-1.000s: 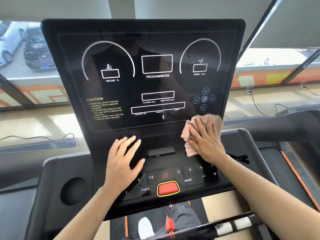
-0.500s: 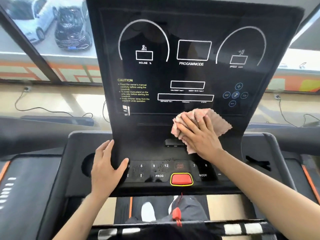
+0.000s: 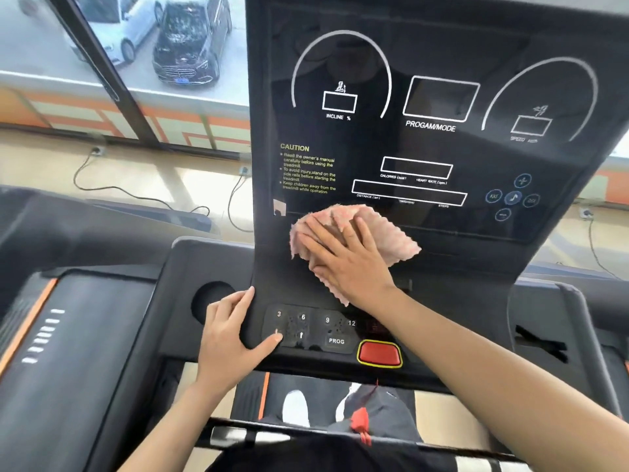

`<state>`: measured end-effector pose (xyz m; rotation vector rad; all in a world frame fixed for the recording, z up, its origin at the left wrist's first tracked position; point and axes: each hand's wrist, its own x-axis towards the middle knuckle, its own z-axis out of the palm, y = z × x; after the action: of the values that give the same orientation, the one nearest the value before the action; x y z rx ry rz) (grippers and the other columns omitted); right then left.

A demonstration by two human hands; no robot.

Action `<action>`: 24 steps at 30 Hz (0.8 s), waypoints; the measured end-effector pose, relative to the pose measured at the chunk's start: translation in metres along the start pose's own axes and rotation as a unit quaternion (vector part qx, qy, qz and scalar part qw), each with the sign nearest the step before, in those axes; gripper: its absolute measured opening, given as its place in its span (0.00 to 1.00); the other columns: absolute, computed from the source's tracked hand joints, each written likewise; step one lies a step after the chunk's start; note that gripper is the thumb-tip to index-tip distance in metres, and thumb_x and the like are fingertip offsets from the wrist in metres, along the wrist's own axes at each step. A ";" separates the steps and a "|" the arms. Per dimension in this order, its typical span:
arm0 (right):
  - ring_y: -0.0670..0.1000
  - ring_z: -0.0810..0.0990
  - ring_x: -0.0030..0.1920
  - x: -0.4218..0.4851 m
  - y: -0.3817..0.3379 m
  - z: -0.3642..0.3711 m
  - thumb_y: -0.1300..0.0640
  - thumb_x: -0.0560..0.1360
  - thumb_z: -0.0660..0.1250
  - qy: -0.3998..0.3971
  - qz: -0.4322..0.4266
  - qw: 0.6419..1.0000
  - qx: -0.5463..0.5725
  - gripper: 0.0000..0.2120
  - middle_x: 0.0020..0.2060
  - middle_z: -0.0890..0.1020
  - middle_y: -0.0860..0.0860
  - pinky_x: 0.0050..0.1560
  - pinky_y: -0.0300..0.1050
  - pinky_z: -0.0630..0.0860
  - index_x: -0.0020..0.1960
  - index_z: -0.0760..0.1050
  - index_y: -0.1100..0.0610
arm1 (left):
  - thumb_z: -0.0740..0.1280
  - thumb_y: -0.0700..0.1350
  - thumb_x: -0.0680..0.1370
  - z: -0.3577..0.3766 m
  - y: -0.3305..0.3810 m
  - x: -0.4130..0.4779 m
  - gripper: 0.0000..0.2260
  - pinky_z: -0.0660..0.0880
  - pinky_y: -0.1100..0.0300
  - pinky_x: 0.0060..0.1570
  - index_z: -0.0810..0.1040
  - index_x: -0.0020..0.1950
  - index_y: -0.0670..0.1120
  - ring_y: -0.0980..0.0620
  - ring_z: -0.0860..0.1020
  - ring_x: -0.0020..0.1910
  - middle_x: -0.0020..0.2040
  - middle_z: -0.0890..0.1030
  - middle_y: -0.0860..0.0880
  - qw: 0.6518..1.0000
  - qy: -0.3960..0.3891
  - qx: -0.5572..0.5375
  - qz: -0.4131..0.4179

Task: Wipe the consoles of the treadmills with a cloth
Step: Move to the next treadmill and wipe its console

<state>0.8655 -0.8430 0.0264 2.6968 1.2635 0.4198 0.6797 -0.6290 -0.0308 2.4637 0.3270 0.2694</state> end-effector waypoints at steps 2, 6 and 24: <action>0.60 0.54 0.82 0.015 -0.017 0.000 0.38 0.82 0.57 -0.003 -0.027 1.000 0.002 0.36 0.83 0.50 0.45 0.79 0.60 0.39 0.84 0.46 0.46 | 0.72 0.66 0.67 -0.003 0.000 -0.002 0.42 0.69 0.56 0.65 0.74 0.75 0.45 0.52 0.68 0.64 0.67 0.75 0.53 1.000 -0.006 -0.013 0.001; 0.60 0.54 0.80 0.033 -0.047 0.006 0.39 0.84 0.54 -0.014 -0.056 0.998 0.002 0.34 0.83 0.49 0.46 0.79 0.61 0.38 0.84 0.45 0.48 | 0.72 0.65 0.68 -0.005 0.000 -0.004 0.38 0.69 0.59 0.66 0.76 0.73 0.44 0.52 0.71 0.64 0.67 0.77 0.54 0.999 0.005 -0.033 -0.002; 0.47 0.45 0.83 -0.034 0.016 0.025 0.41 0.87 0.42 -0.185 -0.217 0.943 0.173 0.27 0.83 0.45 0.44 0.81 0.56 0.52 0.82 0.38 0.42 | 0.69 0.60 0.71 -0.007 -0.002 -0.007 0.34 0.70 0.56 0.66 0.76 0.73 0.43 0.48 0.72 0.65 0.68 0.78 0.51 0.999 -0.001 -0.034 0.010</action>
<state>0.8643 -0.8795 0.0000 2.4565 1.8684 -0.3769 0.6705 -0.6251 -0.0272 2.4004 0.2880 0.2806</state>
